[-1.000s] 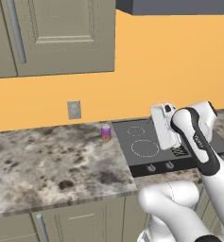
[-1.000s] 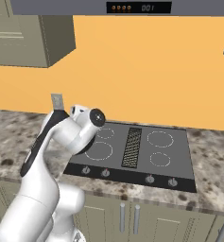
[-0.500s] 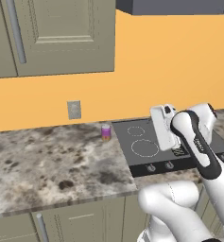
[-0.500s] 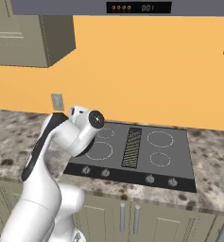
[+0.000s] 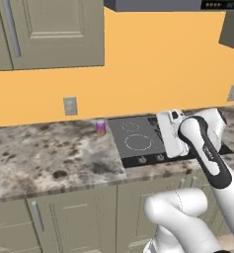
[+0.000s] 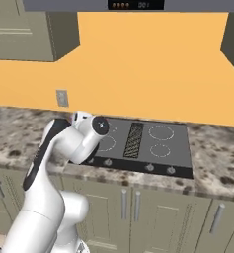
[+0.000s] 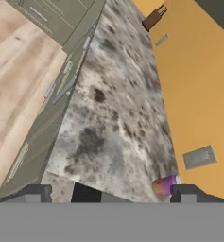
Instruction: Four empty soda cans are scattered around the kitchen. Gather all the cans and cluster them next to the stove for recycling.
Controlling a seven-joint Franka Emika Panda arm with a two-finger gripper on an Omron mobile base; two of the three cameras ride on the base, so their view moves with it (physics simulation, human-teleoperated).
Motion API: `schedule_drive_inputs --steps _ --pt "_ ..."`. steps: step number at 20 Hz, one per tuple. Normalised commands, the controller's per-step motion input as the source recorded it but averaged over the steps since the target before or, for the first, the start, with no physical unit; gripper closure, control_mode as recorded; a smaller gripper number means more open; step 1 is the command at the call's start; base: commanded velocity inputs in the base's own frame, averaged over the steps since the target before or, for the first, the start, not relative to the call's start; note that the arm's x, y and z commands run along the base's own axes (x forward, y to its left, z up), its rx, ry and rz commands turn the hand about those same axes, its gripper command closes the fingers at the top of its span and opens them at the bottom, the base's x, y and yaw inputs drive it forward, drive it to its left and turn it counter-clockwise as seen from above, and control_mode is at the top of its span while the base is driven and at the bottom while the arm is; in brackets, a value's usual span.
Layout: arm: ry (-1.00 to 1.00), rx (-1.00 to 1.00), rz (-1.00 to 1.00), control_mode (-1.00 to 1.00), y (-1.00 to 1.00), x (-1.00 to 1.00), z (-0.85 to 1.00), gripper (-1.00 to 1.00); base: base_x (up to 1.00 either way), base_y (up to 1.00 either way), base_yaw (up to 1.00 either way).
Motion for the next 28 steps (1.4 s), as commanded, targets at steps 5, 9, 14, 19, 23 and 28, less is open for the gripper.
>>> schedule_drive_inputs --steps 5,9,14,19,23,28 --pt "0.0 0.0 0.0 1.0 0.0 0.0 0.0 -1.0 0.0 -0.69 0.0" --pt "0.0 0.0 0.0 1.0 0.0 0.0 0.0 -1.0 0.1 -0.85 0.0" --pt "0.0 0.0 0.0 1.0 0.0 0.0 0.0 -1.0 0.04 -0.93 0.0" --pt "0.0 0.0 0.0 1.0 0.0 0.0 0.0 -1.0 0.0 -0.9 0.0" --pt "0.0 0.0 0.0 1.0 0.0 0.0 0.0 -1.0 0.0 -0.9 0.0" --pt "0.0 0.0 0.0 1.0 0.0 0.0 0.0 -1.0 0.0 -0.9 0.0"
